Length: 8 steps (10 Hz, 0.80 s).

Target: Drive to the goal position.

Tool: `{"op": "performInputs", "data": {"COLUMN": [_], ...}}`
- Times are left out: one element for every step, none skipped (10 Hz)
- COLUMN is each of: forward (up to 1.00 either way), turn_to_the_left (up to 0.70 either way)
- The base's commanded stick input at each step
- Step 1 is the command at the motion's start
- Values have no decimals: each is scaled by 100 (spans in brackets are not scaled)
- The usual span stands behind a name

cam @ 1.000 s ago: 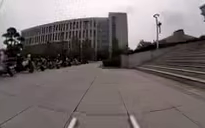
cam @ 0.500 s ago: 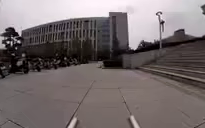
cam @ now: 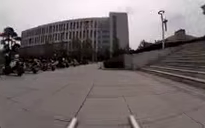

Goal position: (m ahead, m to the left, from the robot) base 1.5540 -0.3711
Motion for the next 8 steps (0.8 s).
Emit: {"op": "performInputs", "data": {"forward": [100, 100, 100, 100, 100, 100, 100, 100], "turn_to_the_left": [31, 12, 0, 0, 0, 0, 0, 0]}}
